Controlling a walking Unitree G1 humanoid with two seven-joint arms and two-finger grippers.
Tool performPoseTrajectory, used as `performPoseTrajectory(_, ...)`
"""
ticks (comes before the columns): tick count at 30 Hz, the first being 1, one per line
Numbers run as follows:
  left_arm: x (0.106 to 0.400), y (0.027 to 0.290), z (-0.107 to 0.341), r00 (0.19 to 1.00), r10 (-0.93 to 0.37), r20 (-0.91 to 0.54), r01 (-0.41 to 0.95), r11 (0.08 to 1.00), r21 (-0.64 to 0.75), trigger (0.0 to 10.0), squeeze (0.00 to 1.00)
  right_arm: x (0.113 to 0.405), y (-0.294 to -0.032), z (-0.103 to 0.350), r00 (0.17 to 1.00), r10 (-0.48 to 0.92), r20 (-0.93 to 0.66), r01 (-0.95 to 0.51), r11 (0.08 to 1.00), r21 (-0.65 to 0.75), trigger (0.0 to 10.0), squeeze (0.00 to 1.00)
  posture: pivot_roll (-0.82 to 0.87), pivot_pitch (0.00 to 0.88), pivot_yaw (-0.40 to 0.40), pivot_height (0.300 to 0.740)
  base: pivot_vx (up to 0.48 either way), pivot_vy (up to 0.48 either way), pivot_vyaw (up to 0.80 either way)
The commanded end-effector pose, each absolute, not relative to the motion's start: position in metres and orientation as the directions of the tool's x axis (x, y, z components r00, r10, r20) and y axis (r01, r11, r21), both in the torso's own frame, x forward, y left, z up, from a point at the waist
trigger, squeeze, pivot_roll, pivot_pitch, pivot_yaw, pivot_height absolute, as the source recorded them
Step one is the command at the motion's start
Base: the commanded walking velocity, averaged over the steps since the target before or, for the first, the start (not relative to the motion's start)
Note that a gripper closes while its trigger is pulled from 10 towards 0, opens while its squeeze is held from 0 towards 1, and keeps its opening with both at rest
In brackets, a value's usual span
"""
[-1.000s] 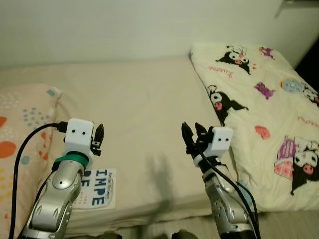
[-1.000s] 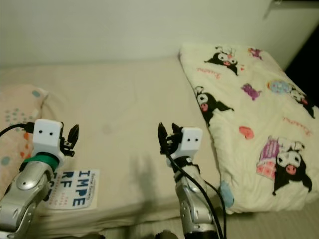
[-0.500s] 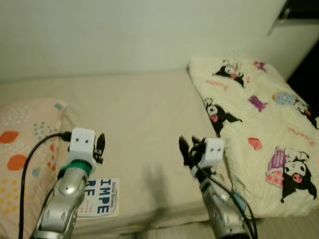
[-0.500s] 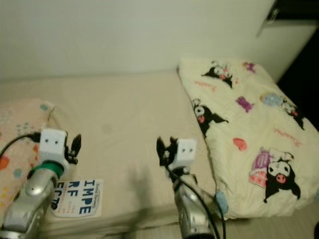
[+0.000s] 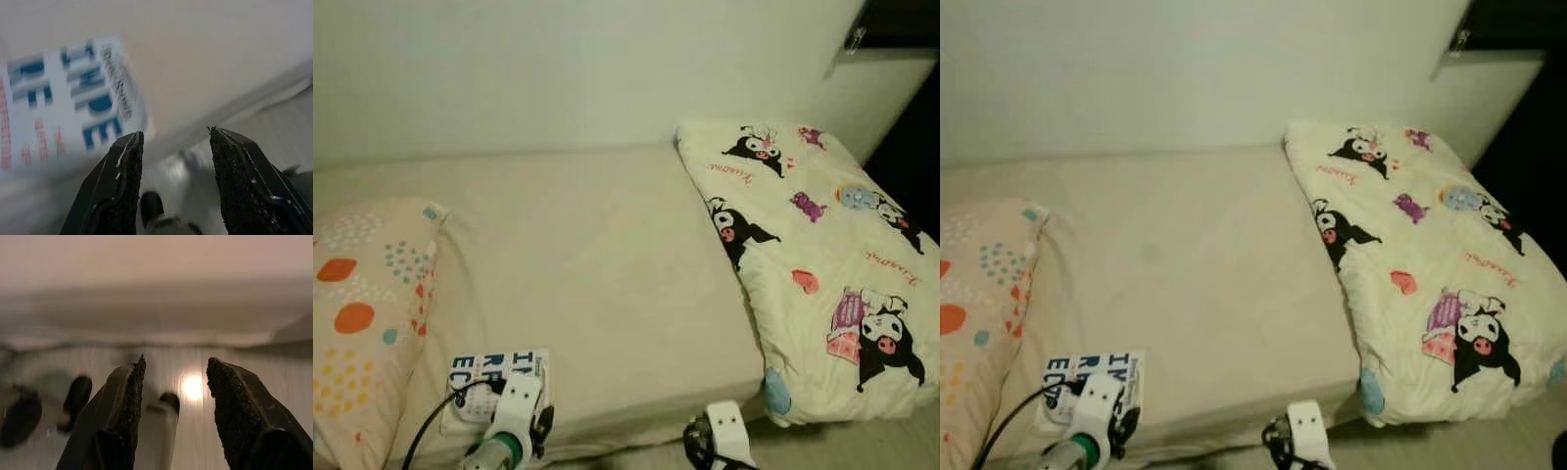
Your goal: Clean up the room
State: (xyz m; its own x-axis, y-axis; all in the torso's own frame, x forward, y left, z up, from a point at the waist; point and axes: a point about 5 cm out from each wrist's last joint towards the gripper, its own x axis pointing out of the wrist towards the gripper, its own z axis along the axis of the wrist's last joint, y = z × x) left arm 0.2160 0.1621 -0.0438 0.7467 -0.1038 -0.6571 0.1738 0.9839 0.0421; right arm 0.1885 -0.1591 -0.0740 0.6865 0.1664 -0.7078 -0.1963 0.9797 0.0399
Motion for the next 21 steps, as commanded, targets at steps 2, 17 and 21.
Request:
performPoseTrajectory(2,0.204,0.178,-0.059,0.703,-0.028,-0.71,0.114,0.991,0.073,10.0,0.0,0.18,-0.162,-0.08,0.66,0.144,-0.737,-0.191,0.981,0.021,10.0,0.0,0.07,0.0,-0.009,0.74,0.0,0.0,0.0)
performPoseTrajectory(17,0.185,0.183,-0.075,0.665,-0.011,-0.747,0.094,0.993,0.069,10.0,0.0,0.182,-0.161,-0.081,0.669,0.131,-0.732,-0.173,0.985,0.018,10.0,0.0,0.08,0.0,-0.019,0.74,-0.138,0.0,0.0)
performPoseTrajectory(21,0.184,0.183,-0.076,0.666,-0.006,-0.746,0.088,0.994,0.07,10.0,0.0,0.184,-0.159,-0.08,0.672,0.14,-0.728,-0.189,0.982,0.014,10.0,0.0,0.08,0.0,-0.025,0.74,-0.322,0.0,0.0)
